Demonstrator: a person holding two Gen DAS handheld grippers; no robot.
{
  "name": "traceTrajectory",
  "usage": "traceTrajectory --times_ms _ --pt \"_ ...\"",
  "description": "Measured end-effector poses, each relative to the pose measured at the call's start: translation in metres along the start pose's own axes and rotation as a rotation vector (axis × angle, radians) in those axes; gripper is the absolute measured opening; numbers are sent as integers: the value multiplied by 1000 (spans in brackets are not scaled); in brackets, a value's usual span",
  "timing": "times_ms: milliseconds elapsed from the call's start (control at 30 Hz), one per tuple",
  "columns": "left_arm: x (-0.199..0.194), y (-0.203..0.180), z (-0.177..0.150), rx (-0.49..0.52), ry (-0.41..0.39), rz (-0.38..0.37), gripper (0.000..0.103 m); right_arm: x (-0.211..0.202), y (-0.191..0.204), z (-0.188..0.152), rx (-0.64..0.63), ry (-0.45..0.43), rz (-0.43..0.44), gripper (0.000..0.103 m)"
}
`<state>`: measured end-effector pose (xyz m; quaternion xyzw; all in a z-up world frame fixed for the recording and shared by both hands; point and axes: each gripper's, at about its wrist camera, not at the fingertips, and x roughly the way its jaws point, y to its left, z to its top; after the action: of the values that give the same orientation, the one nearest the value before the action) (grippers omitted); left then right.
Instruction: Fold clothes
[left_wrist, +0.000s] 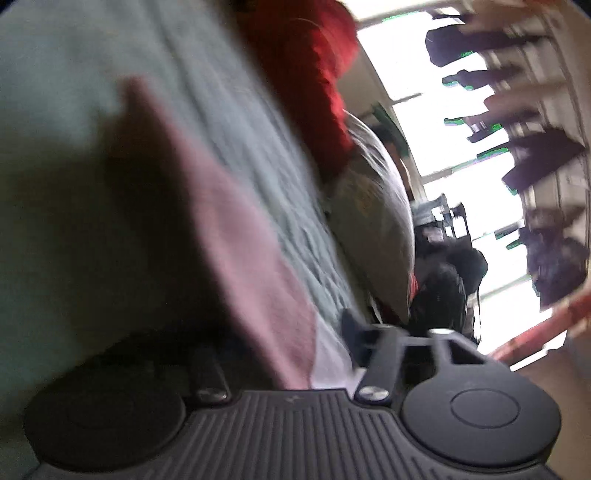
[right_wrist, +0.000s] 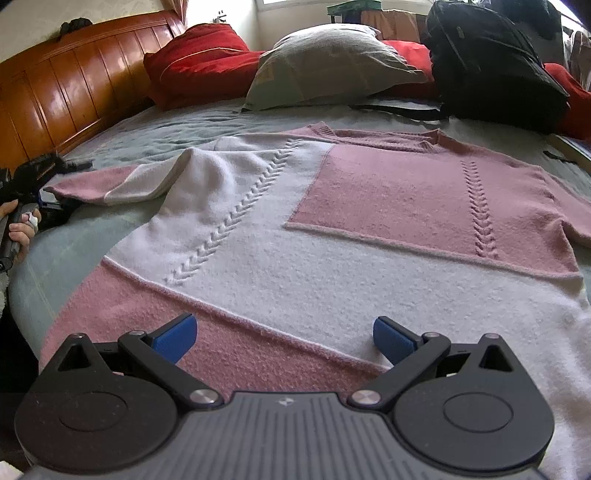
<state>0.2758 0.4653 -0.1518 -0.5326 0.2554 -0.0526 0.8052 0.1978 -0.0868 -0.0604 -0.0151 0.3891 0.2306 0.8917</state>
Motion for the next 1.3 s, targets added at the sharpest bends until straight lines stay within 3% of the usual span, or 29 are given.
traceTrajectory --times_ms 300,500,633,800,967,1300 --pt "17 -7 -4 -3 -44 67 26 0 4 -2 -16 6 1 103" --pt "19 -7 -7 -3 -72 109 10 -2 1 -3 -12 9 -6 103" --pt "18 -6 -8 -6 -80 131 9 -1 1 -3 -11 8 -7 103" --pt "13 -9 -9 28 -93 165 9 -3 1 -4 -21 7 -6 103" --pt "15 -34 -1 133 -89 222 5 -5 -1 -4 -15 3 -11 103" --pt "20 -97 46 266 -156 202 3 -4 0 -3 -16 4 -26 103"
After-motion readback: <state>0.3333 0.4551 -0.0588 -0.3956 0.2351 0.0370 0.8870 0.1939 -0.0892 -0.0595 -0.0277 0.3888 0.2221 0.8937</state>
